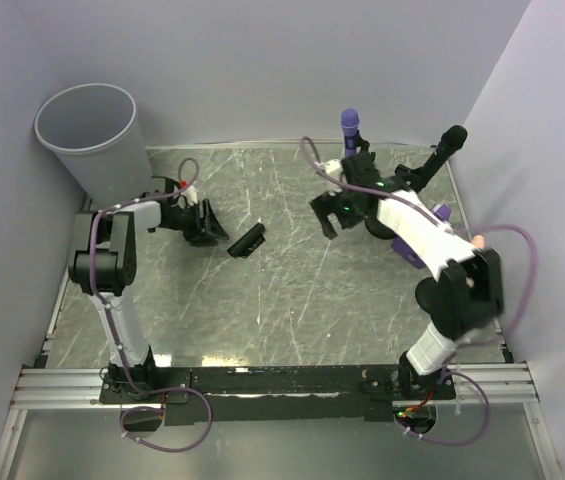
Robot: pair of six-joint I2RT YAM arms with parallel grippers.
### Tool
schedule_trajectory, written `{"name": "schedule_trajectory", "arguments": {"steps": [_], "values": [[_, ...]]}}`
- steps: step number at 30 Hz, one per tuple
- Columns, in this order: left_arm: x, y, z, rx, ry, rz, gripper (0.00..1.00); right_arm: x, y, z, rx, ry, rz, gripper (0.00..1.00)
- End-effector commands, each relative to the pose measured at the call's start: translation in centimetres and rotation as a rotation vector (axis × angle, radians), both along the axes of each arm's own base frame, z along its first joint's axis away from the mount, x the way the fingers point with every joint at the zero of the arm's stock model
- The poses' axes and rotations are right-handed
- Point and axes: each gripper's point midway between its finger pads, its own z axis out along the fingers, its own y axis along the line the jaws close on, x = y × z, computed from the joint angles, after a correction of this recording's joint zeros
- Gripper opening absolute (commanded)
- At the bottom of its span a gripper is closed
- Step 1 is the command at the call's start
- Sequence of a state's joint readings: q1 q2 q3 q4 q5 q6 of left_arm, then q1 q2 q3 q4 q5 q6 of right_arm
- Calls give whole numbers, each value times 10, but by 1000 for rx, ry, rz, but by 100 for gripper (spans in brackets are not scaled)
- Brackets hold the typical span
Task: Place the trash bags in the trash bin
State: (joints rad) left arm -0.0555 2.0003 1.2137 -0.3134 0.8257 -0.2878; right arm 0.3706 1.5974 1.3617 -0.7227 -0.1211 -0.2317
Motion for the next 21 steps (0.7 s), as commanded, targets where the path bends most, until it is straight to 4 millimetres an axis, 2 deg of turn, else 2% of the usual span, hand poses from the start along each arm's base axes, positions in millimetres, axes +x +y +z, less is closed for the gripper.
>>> {"name": "schedule_trajectory", "arguments": {"steps": [1,4,7,10,14,17,21], "values": [[2,39,8,223,-38,110,62,43,56,-13,20,-39,60,99],[1,40,24,243,-124,74,64,58,92,-20,14,-30,99,99],[4,28,50,332,-330,-30,66,70,102,-13,57,-44,59,99],[6,8,60,458,-522,-177,66,67,97,-3,65,-63,52,99],[18,-17,58,549,-631,-270,62,58,80,11,83,-88,27,99],[30,-32,46,634,-657,-325,59,51,71,10,63,-91,-3,99],[37,-46,29,665,-627,-376,51,41,65,16,67,-108,-2,99]]}}
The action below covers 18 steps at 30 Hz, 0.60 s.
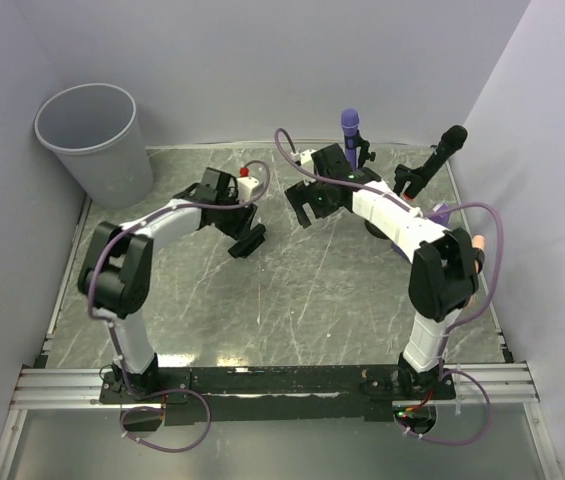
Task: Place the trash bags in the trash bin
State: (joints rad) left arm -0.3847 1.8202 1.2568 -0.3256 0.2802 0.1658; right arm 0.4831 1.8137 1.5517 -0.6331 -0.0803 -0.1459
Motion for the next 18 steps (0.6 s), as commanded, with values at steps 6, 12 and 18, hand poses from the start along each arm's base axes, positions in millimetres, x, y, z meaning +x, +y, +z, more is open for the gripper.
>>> {"name": "schedule_trajectory", "arguments": {"steps": [6,12,18], "values": [[23,-6,-22,129,-26,-45,50,-9,-16,28,19,-80,-43,99],[16,-13,-26,105,14,-53,50,-9,-24,23,4,-85,-59,99],[16,-24,-10,74,-12,-74,51,-8,-24,25,14,-78,-59,99]]}}
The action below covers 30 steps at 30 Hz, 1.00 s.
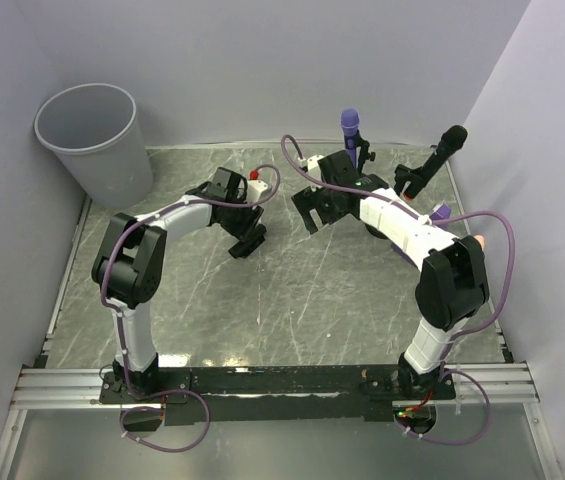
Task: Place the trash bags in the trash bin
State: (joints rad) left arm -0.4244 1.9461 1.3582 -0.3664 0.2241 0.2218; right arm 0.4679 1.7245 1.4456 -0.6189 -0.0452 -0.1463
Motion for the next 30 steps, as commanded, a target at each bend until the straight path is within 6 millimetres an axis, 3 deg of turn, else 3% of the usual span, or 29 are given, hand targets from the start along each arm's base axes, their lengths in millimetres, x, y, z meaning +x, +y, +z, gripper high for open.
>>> {"name": "schedule_trajectory", "arguments": {"steps": [1,9,14,17,22,25,28,30], "values": [[3,-12,11,-8,-24,-36,51,7,-1,25,40,-68,-19,99],[-13,-6,-27,87,23,-93,52,3,4,15,62,-32,-8,99],[-9,-6,-22,71,30,-26,33,4,0,16,68,-36,-11,99],[-9,-16,-5,-58,107,14,26,-4,3,19,158,41,48,99],[-29,-53,46,-507,353,12,23,-23,13,21,319,195,173,99],[-43,-67,85,-728,438,-39,23,-34,36,24,435,251,291,98],[-53,-68,118,-886,449,-76,25,-36,61,31,600,320,327,98],[-52,-64,123,-942,399,-64,26,-36,78,35,712,400,331,98]]}}
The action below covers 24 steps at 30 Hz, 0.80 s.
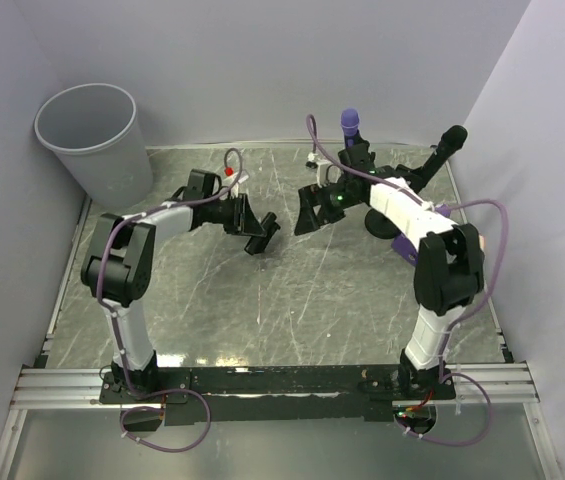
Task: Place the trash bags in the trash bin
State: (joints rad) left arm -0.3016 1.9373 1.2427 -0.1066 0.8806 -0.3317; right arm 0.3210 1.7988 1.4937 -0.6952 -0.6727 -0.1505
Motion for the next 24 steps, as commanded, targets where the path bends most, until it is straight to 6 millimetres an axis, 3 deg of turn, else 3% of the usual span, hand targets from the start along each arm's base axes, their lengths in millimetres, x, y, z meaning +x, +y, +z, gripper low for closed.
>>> {"name": "schedule_trajectory", "arguments": {"steps": [1,4,10,14,21,24], "values": [[-12,-15,76,-275,-63,-48,27,-6,52,27,307,158,91,98],[-7,-13,67,-264,-39,-9,31,-6,72,24,384,250,90,98],[-1,-10,74,-304,-28,46,36,2,95,17,483,428,4,97],[1,-8,73,-284,-32,42,34,7,102,16,494,452,-14,84],[-2,-6,71,-286,-2,57,31,17,96,-3,408,419,-88,60],[-5,-5,72,-284,-2,46,31,19,92,-13,384,436,-136,56]]}}
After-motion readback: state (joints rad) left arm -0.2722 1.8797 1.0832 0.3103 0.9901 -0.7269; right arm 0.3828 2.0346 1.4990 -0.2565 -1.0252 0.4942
